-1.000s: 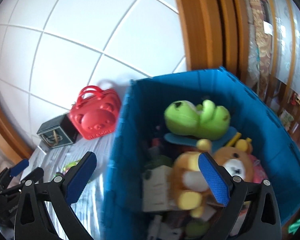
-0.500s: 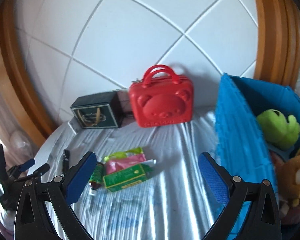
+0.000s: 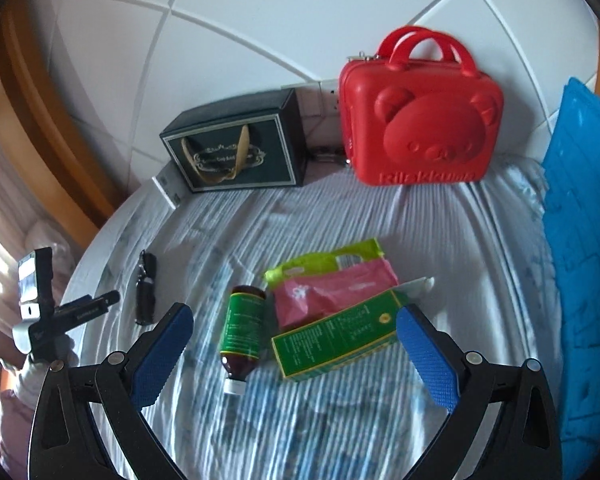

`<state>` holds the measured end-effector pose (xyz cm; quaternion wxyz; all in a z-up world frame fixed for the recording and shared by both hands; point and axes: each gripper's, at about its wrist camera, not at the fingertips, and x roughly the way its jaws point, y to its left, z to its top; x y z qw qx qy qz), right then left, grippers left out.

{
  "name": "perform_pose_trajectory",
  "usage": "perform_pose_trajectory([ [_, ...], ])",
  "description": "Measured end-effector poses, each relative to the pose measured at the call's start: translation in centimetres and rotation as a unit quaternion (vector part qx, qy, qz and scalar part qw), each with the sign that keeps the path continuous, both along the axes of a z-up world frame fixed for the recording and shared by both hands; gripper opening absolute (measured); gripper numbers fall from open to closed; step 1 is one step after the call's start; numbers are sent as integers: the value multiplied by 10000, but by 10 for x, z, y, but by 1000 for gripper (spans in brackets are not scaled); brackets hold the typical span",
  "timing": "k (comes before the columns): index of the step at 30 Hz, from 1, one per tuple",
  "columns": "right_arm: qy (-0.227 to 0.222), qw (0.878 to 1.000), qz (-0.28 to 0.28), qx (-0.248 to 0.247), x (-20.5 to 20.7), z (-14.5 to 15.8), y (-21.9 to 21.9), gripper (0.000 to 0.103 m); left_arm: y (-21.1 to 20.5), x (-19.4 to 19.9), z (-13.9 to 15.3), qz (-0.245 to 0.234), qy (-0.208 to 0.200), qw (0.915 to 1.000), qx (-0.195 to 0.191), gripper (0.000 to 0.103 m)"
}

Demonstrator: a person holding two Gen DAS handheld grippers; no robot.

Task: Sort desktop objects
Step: 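Grasp the black wrapped item with the left tool while the right tool grasps the green bottle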

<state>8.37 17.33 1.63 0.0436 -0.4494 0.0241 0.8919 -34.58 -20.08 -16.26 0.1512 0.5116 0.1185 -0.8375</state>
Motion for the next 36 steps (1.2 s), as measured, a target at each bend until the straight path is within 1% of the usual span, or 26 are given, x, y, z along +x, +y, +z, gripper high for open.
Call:
perform_pose_trajectory([
  [2,-212,9997,-4,-98,-13,-22,-2,103,-4,-17,-17,-10,-109,9999,128,65],
  [3,-316,9995,-7,-82,-19,-32,-4,103,-5,-23,-24,-24,-171,9997,161,64],
  [5,-471,9989,11,-45,-30,-46,-8,103,-4,-35,-37,-51,-250,9995,193,64],
  [7,-609,9981,54,-30,-39,-61,-15,103,-3,-43,-46,-64,-300,9994,131,64],
  [11,-845,9963,172,28,-57,-86,-32,103,-5,-56,-64,-49,-448,9984,335,64],
  [12,-900,9958,191,46,-60,-90,-35,103,-3,-57,-62,-85,-390,9990,195,64],
  [13,-937,9954,205,64,-64,-94,-38,103,-1,-58,-62,-160,-415,9989,161,62],
  [14,-991,9948,225,92,-67,-99,-42,103,1,-57,-60,-210,-391,9989,160,52],
  [16,-1122,9932,269,130,-73,-111,-49,103,5,-50,-56,-259,-354,9990,86,35],
  [19,-1324,9904,362,151,-78,-128,-58,103,15,-27,-53,-354,-369,9985,173,35],
  [23,-1483,9877,469,158,-83,-147,-70,103,31,20,-53,-432,-316,9978,385,35],
  [26,-1627,9853,519,92,-86,-161,-76,103,44,52,-52,-555,-238,9977,314,35],
  [28,-1755,9829,549,80,-89,-172,-78,103,48,68,-51,-537,-155,9982,232,35],
  [31,-1905,9802,522,93,-90,-188,-79,103,48,74,-53,-498,6,9985,223,35],
  [32,-1836,9811,536,305,-90,-190,-82,103,47,72,-54,-493,37,9985,214,35],
  [36,-1806,9806,525,549,-95,-193,-87,103,49,69,-55,-487,60,9987,109,36],
])
